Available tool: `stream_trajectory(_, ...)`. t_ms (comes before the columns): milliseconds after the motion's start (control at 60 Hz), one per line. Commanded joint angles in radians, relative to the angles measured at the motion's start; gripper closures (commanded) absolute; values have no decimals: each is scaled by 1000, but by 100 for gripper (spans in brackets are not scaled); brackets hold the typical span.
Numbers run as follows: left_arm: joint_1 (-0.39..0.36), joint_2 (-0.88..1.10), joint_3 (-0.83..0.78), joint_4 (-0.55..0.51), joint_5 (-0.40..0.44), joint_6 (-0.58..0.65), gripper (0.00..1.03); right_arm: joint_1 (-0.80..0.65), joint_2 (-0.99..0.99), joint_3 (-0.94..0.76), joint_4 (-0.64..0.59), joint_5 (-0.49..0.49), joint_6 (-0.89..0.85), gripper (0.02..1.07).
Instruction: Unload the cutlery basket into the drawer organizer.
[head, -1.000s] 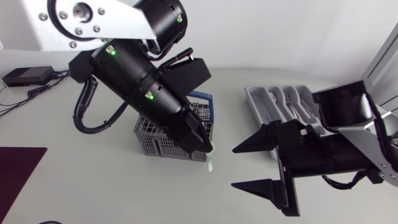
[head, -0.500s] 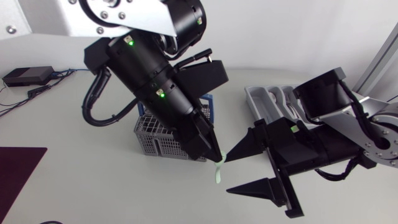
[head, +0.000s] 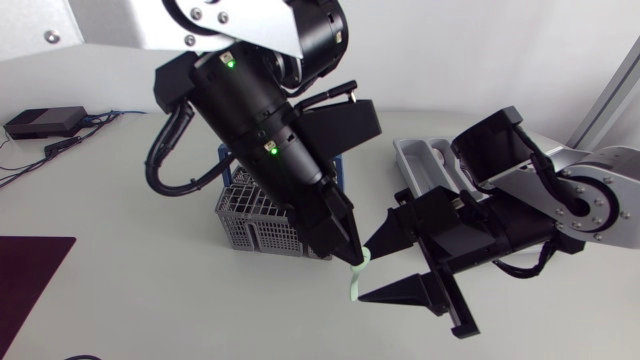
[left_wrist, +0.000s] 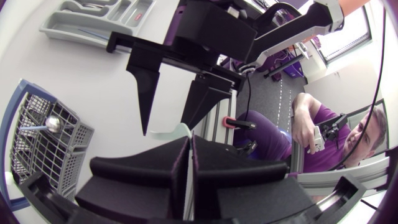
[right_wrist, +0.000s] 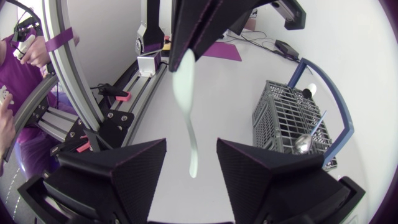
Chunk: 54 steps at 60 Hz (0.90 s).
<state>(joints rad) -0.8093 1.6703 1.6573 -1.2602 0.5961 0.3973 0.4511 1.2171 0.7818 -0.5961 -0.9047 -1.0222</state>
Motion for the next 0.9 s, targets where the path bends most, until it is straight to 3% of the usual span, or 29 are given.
stream_trajectory(0, -5, 25, 32, -19, 13, 26, 100, -8, 24, 27, -22, -13, -50, 56)
stream_trajectory(400, 4, 37, 38, -21, 13, 31, 100, -2, 50, 50, -53, -13, -85, 100)
stream_trajectory(733, 36, 72, 90, -19, 25, 15, 96, -2, 70, 43, -71, -14, -92, 101)
stream_trajectory(767, 41, 77, 101, -19, 28, 15, 89, -2, 68, 40, -73, -14, -93, 101)
stream_trajectory(883, 53, 86, 134, -4, 27, 3, 28, -11, 58, 33, -87, -13, -95, 101)
